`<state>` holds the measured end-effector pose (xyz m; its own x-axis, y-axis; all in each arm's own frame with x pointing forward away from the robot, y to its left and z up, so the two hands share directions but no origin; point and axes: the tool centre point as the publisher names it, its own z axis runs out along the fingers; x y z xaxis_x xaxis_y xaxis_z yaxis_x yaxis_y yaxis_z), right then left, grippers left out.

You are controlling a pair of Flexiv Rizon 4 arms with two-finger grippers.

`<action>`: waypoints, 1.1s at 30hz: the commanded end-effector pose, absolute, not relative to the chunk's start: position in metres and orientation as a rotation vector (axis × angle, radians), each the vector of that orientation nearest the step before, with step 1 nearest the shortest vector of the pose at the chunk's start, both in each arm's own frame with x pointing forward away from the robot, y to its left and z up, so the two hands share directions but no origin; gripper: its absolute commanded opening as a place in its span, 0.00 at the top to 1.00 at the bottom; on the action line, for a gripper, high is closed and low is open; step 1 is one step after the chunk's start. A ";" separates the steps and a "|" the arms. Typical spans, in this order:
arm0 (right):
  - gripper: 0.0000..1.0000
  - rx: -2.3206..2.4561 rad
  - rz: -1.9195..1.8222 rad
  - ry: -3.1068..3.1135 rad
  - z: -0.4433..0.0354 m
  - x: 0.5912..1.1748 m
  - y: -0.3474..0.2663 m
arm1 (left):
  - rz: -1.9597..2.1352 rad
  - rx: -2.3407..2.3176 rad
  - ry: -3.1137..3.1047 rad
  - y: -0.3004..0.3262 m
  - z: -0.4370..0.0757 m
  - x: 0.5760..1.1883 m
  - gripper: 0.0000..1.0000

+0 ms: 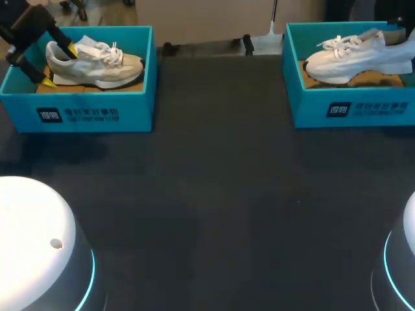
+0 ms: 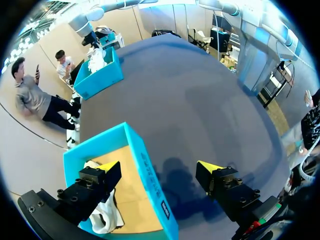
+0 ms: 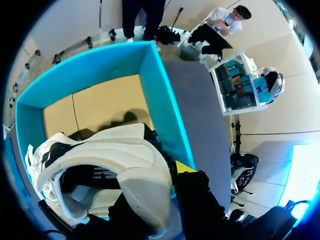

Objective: Take the shoe out of the shoebox, open the shoe tongue, remove and reinsert the insole, then place the shoe into the shoebox

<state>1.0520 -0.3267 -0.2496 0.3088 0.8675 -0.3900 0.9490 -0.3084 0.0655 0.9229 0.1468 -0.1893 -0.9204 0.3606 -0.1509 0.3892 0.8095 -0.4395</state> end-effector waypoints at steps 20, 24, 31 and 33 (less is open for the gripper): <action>1.00 2.345 -0.412 1.645 -0.279 1.035 -0.332 | -0.729 0.610 2.933 0.147 -0.189 0.923 0.00; 1.00 2.366 -0.427 1.651 -0.287 1.027 -0.333 | -0.729 0.610 2.933 0.147 -0.189 0.923 0.00; 1.00 2.386 -0.433 1.648 -0.289 1.010 -0.335 | -0.729 0.610 2.933 0.147 -0.189 0.923 0.00; 1.00 2.392 -0.435 1.638 -0.289 1.007 -0.335 | -0.729 0.610 2.933 0.147 -0.189 0.923 0.00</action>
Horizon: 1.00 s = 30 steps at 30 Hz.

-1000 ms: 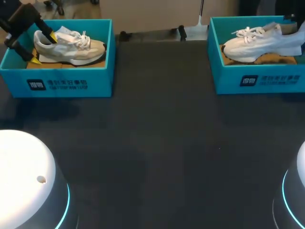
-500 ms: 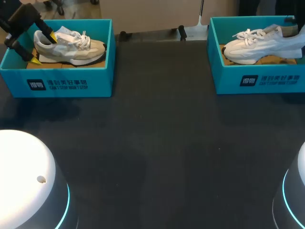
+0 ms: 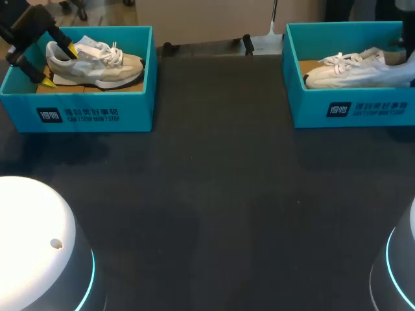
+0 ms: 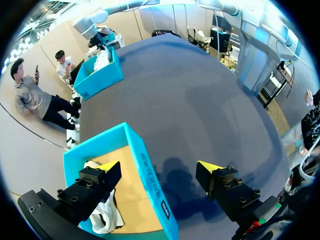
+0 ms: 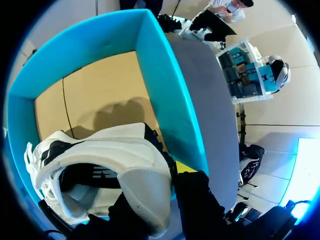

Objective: Take the shoe out of the shoebox, open the shoe tongue, remove and reinsert the insole, then place the shoe into the shoebox

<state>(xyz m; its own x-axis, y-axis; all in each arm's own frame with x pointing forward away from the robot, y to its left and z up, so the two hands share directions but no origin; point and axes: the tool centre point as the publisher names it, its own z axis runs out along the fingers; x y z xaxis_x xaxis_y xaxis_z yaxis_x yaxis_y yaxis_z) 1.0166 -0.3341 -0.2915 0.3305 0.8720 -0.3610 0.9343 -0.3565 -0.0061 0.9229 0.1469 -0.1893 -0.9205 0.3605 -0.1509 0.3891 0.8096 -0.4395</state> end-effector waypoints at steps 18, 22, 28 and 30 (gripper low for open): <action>1.00 2.353 -0.427 1.746 -0.327 1.005 -0.325 | -0.729 0.610 2.933 0.147 -0.189 0.923 0.00; 1.00 2.364 -0.425 1.749 -0.333 1.003 -0.325 | -0.729 0.610 2.933 0.147 -0.189 0.923 0.00; 1.00 2.374 -0.423 1.761 -0.348 1.005 -0.322 | -0.729 0.610 2.933 0.147 -0.189 0.923 0.00; 1.00 2.377 -0.405 1.763 -0.352 1.006 -0.322 | -0.729 0.610 2.933 0.147 -0.189 0.923 0.00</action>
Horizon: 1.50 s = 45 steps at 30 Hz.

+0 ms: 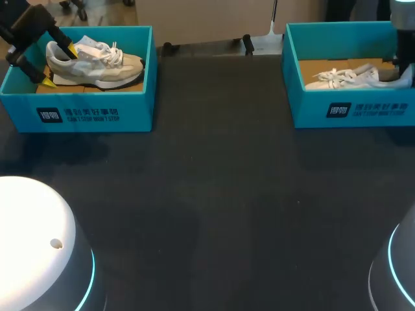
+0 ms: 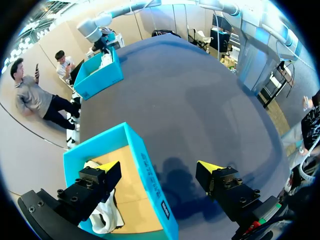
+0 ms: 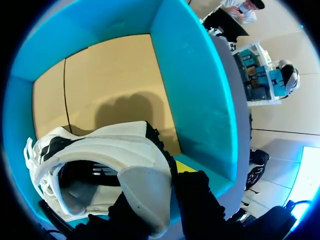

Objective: Take the shoe out of the shoebox, open the shoe tongue, remove and reinsert the insole, then place the shoe into the shoebox

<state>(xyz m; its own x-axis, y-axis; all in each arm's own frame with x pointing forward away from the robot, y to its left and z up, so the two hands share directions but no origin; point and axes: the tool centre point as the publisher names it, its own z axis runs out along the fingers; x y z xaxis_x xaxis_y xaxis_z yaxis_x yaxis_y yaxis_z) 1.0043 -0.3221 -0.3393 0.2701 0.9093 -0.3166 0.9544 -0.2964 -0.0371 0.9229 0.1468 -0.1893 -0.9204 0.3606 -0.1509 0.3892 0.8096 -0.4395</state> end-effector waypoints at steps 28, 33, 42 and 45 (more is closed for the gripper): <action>0.00 2.428 -0.292 1.781 -0.337 1.007 -0.332 | -0.729 0.610 2.933 0.147 -0.189 0.923 0.00; 0.00 2.436 -0.226 1.787 -0.308 1.005 -0.327 | -0.729 0.610 2.933 0.147 -0.189 0.923 0.00; 0.00 2.452 -0.147 1.804 -0.251 0.990 -0.310 | -0.729 0.610 2.933 0.147 -0.189 0.923 0.00; 0.00 2.466 -0.132 1.809 -0.232 0.982 -0.304 | -0.729 0.610 2.933 0.147 -0.189 0.923 0.00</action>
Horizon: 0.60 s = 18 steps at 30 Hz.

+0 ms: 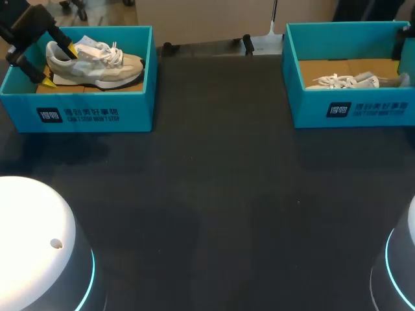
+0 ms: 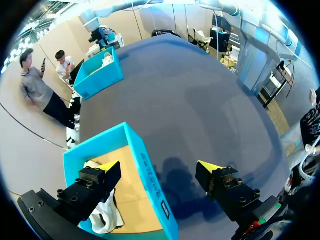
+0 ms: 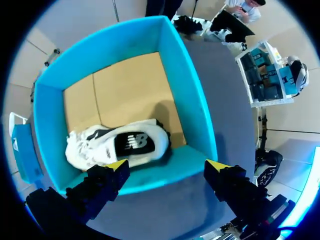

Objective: Take the shoe out of the shoebox, open the shoe tongue, remove and reinsert the insole, then place the shoe into the shoebox

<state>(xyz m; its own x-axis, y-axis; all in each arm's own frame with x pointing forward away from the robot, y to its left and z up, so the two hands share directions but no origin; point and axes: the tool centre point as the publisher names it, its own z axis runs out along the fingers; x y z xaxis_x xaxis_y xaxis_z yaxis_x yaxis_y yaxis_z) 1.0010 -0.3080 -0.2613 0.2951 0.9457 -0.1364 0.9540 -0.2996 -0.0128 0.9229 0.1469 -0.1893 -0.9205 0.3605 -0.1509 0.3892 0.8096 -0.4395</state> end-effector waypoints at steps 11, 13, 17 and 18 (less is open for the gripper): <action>0.00 2.498 -0.041 1.815 -0.173 0.946 -0.283 | -0.729 0.610 2.933 0.147 -0.189 0.923 0.00; 0.00 2.502 -0.037 1.813 -0.169 0.941 -0.279 | -0.729 0.610 2.933 0.147 -0.189 0.923 0.00; 0.00 2.528 0.002 1.806 -0.162 0.928 -0.275 | -0.729 0.610 2.933 0.147 -0.189 0.923 0.00; 0.00 2.533 -0.001 1.810 -0.161 0.925 -0.273 | -0.729 0.610 2.933 0.147 -0.189 0.923 0.00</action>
<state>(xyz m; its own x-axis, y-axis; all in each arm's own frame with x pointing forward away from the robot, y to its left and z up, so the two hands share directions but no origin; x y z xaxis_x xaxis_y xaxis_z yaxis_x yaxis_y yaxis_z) 0.9407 -0.2727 -0.1640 0.3234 0.9458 -0.0286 0.9458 -0.3240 -0.0207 0.9229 0.1469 -0.1892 -0.9205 0.3605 -0.1509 0.3891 0.8096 -0.4395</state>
